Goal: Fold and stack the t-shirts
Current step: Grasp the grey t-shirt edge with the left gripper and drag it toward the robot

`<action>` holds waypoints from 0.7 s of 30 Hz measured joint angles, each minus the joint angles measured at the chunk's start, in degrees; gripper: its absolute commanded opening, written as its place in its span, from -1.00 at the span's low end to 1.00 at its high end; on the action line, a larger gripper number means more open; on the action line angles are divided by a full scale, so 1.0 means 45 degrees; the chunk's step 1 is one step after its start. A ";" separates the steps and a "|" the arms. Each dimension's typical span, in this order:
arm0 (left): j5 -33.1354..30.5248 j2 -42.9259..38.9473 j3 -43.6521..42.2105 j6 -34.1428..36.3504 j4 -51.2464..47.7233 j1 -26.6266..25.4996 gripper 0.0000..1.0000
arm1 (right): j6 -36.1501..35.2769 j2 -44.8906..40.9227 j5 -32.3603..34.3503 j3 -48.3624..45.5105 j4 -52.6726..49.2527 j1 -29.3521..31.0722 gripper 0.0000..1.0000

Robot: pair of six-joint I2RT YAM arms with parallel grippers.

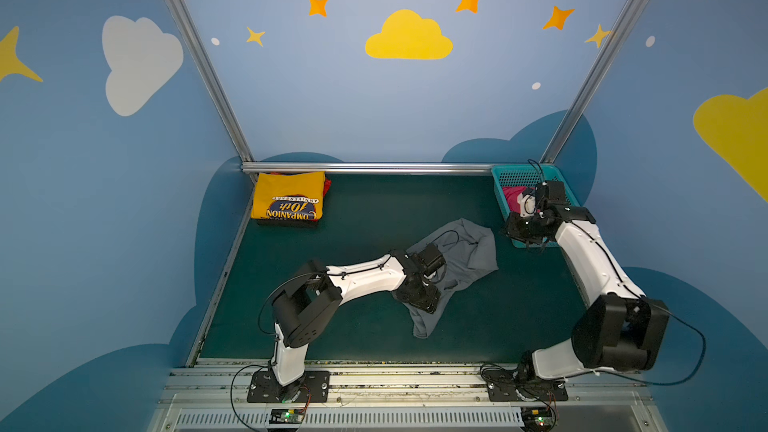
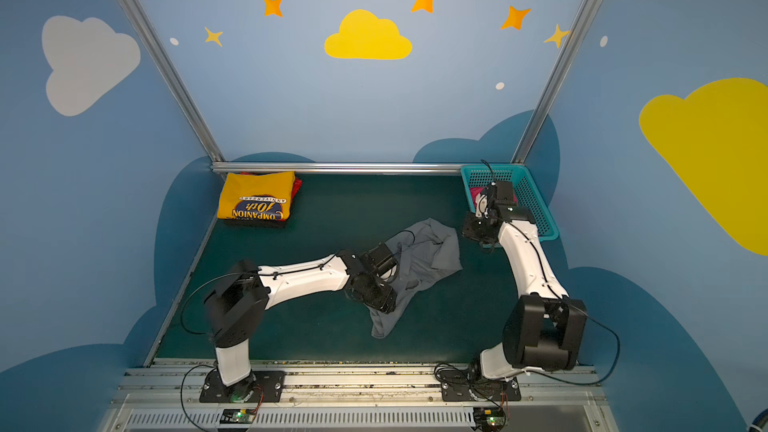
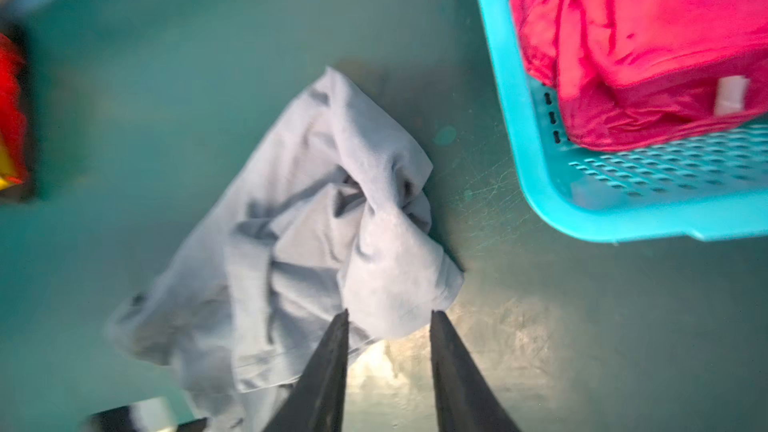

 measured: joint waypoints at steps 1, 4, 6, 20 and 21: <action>-0.0024 0.0102 0.0141 0.0005 -0.0019 -0.0058 0.47 | 0.0005 -0.0219 -0.0078 -0.0049 0.0024 -0.0039 -0.22; -0.0146 0.0544 0.0690 0.0049 -0.0019 -0.0223 0.29 | 0.0044 -0.0860 -0.0223 -0.0253 0.0087 -0.0058 -0.19; -0.0374 0.0845 0.0996 0.0102 -0.0049 -0.0340 0.15 | 0.0107 -0.1258 -0.0238 -0.0457 0.0087 -0.0092 -0.18; -0.1549 0.1875 0.1598 0.0296 -0.0879 -0.0452 -0.60 | 0.0350 -0.3109 -0.0223 -0.1229 0.0238 -0.0223 -0.09; -0.1593 0.1875 0.1622 0.0291 -0.0923 -0.0452 -0.67 | 0.0350 -0.3133 -0.0223 -0.1243 0.0238 -0.0223 -0.09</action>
